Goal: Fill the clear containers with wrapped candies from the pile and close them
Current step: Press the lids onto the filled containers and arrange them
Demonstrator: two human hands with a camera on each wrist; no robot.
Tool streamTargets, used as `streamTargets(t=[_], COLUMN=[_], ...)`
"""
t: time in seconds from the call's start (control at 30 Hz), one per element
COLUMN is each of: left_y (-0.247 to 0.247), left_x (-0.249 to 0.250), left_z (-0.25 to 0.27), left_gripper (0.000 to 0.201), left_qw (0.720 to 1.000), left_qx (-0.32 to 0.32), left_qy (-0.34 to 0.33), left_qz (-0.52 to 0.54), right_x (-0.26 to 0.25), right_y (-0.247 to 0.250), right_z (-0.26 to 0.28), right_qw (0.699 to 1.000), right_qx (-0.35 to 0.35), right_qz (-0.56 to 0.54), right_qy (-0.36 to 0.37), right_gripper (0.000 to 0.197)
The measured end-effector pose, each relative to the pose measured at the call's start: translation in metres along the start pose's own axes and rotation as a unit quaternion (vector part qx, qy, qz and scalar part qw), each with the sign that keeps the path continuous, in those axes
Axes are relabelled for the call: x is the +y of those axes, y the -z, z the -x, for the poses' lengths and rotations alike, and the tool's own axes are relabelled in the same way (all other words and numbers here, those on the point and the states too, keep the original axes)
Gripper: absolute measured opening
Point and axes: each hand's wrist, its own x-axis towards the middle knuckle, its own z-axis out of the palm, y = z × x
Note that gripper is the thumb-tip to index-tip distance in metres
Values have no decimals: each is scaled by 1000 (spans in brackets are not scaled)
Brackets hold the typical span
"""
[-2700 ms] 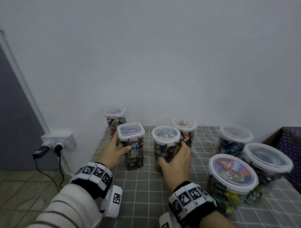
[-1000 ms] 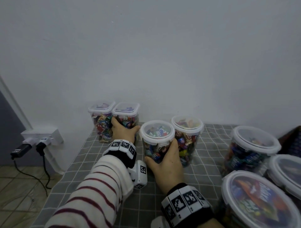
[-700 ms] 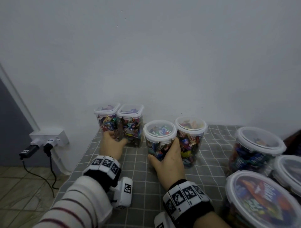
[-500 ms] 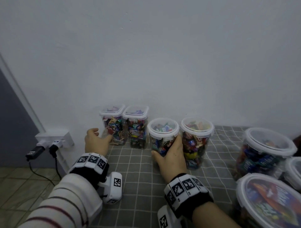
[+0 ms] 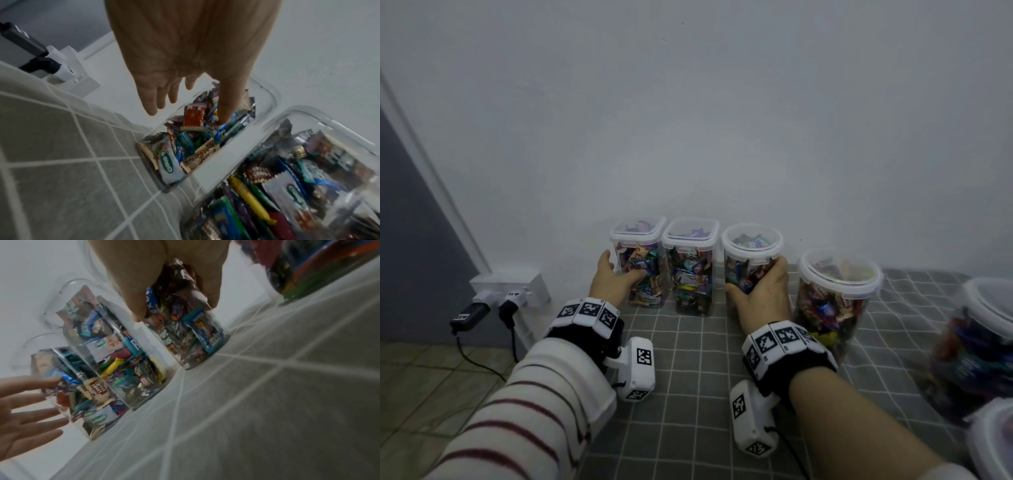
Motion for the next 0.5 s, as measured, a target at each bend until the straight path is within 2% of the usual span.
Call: streamTargets(t=[0.13,0.2,0.33,0.43,0.5], left_y=[-7,-11,-13,-11,-10], left_x=[-1,-2,-7,-8,-9], left_z=[3,6,9,13,18], left_gripper=[65,71,62,67,72], left_qw=[999,999,999,999,999], left_qx=[-9,-6,8,8,49], left_qy=[-6,-7,-5,-1,-4], left_qz=[30,36,45,49,15], right_x=[1,2,5,8,8], right_y=[-5,-7,-10,-11,-12], right_z=[-18,-24,-32,-35,-36], right_qw=[1000,1000,999,999,999], right_qx=[0,-3,-11,-12,-12], right_qz=[-21,-25,-35,-42,-47], right_qy=[8,6,2,1,0], right_gripper=[84,85,83,82,83])
